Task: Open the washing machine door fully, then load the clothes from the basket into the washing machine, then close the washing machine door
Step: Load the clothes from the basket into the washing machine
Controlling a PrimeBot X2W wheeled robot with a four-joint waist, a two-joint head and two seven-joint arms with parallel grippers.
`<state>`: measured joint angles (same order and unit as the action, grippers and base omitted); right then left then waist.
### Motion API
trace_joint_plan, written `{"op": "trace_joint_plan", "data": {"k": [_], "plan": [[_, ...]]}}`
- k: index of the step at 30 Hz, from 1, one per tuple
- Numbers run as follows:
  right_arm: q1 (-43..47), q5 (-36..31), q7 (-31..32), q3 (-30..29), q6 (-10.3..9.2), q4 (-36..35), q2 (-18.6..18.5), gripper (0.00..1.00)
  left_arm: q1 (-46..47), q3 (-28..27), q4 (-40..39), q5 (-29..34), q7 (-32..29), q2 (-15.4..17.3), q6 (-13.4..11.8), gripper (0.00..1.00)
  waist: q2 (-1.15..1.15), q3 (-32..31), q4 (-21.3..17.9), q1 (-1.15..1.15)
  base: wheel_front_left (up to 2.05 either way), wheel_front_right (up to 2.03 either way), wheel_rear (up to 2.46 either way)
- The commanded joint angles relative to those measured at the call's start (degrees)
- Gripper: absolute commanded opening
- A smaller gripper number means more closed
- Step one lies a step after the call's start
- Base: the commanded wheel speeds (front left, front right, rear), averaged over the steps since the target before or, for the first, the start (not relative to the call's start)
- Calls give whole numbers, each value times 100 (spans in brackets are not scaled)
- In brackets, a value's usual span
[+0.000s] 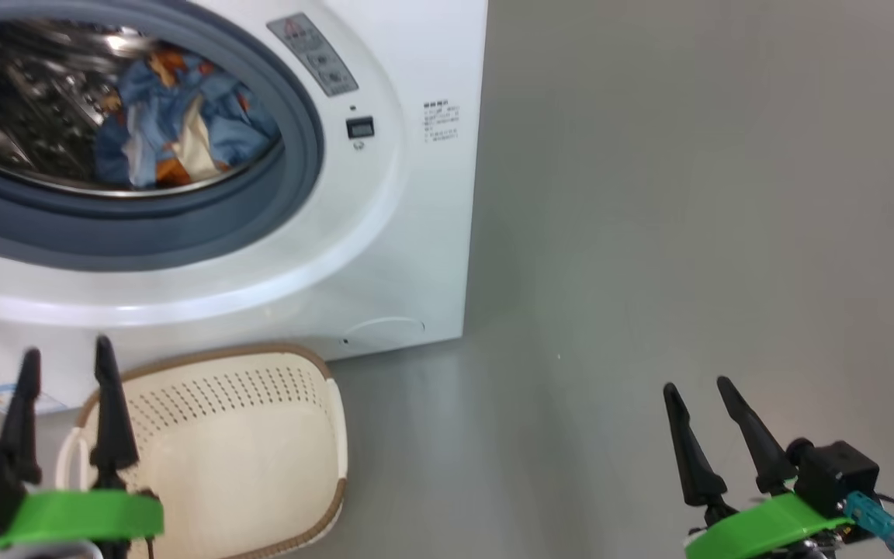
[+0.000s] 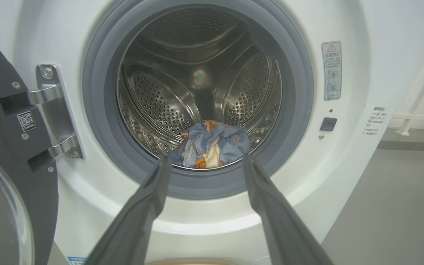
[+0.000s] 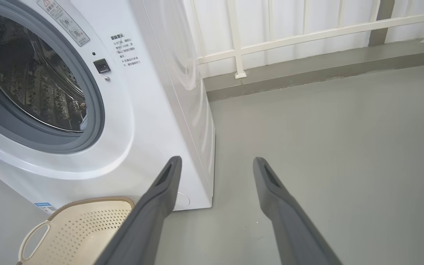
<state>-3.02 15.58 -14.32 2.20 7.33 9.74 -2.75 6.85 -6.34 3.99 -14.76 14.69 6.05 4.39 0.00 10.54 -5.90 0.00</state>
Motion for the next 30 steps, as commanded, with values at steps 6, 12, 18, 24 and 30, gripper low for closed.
{"op": "trace_joint_plan", "data": {"k": [6, 12, 18, 24, 30], "plan": [[238, -159, -68, 15, 16, -216, -12, 100, -563, -269, -339, 151, 30, -111, 4, 100, 0, -472, 154, 0, 0, 0, 0], [322, -212, -68, -18, 16, -273, -12, 100, -863, -220, -455, 227, 30, -212, 36, 100, 0, -586, 246, 0, 0, 0, 0], [380, -276, -68, -76, 16, -300, -12, 100, -1136, -215, -517, 276, 30, -273, 30, 100, 0, -732, 283, 0, 0, 0, 0], [432, -312, -68, -96, 16, -321, -12, 100, -1321, -174, -546, 283, 30, -297, 4, 100, 0, -822, 288, 0, 0, 0, 0], [487, -341, -68, -115, 16, -340, -12, 100, -1493, -129, -547, 314, 30, -309, -42, 100, 0, -898, 290, 0, 0, 0, 0]]}}
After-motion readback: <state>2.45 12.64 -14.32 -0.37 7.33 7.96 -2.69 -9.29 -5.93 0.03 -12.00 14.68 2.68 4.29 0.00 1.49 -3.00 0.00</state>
